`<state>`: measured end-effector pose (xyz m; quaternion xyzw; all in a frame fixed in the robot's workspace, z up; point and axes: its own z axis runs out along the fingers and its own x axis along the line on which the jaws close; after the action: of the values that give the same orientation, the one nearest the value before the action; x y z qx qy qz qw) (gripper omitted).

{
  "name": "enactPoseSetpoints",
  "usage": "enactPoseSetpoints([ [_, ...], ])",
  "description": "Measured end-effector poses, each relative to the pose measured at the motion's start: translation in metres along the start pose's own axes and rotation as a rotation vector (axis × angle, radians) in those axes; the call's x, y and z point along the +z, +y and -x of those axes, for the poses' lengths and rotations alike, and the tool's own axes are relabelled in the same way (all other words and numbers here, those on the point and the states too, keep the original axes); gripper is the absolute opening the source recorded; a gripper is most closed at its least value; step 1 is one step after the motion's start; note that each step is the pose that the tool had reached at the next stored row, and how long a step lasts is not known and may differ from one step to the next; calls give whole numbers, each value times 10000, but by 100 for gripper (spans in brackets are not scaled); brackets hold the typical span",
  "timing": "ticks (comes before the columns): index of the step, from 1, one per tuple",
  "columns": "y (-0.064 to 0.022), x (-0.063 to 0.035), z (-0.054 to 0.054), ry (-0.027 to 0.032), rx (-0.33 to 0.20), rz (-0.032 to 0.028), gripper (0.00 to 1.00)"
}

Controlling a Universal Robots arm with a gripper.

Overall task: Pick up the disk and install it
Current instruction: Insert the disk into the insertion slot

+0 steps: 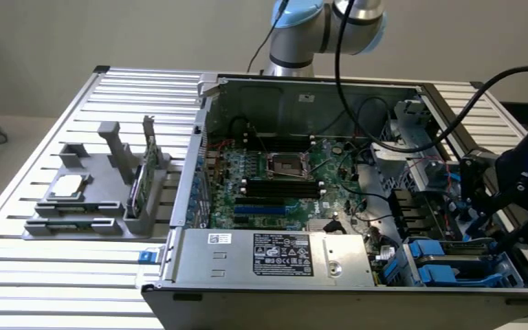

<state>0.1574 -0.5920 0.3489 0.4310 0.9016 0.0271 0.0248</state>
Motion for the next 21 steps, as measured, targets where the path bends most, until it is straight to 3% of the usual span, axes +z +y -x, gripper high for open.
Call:
enactPoseSetpoints([
  [13,68,102,39,391,419,330,37],
  [21,99,120,23,438,650,347,37],
])
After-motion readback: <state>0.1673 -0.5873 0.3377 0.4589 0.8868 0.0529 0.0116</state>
